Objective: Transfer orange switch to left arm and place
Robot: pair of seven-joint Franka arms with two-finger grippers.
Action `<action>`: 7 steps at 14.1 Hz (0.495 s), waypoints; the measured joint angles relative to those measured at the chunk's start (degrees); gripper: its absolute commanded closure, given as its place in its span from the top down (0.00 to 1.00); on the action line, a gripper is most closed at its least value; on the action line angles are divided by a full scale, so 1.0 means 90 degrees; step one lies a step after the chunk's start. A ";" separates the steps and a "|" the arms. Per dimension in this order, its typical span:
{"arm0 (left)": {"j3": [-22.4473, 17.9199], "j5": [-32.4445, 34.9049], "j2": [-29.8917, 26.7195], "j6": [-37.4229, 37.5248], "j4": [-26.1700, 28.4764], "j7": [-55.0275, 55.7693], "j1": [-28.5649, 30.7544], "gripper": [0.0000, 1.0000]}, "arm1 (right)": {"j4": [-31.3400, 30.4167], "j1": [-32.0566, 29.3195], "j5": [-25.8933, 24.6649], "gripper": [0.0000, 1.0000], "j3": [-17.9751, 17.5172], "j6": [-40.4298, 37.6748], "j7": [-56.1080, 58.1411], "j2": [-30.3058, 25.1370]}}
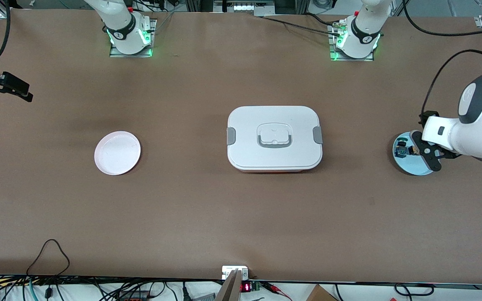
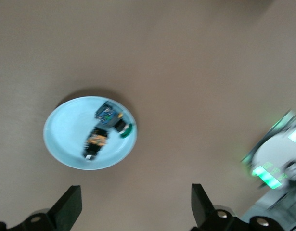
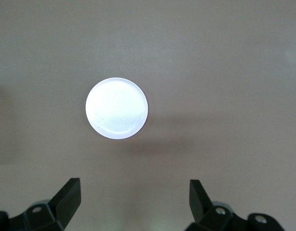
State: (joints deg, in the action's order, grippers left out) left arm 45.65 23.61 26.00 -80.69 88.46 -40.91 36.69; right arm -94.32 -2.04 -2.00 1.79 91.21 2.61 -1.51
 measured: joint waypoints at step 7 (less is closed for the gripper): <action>-0.1294 -0.1305 -0.0718 0.0278 -0.0896 0.3221 -0.2003 1.00 | 0.0027 0.0001 0.0011 1.00 0.0000 -0.0003 0.0000 0.0000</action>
State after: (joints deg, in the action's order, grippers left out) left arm 34.00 11.86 19.54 -78.18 80.40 -11.92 18.67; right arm -94.08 -2.03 -1.90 1.78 91.18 2.61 -1.51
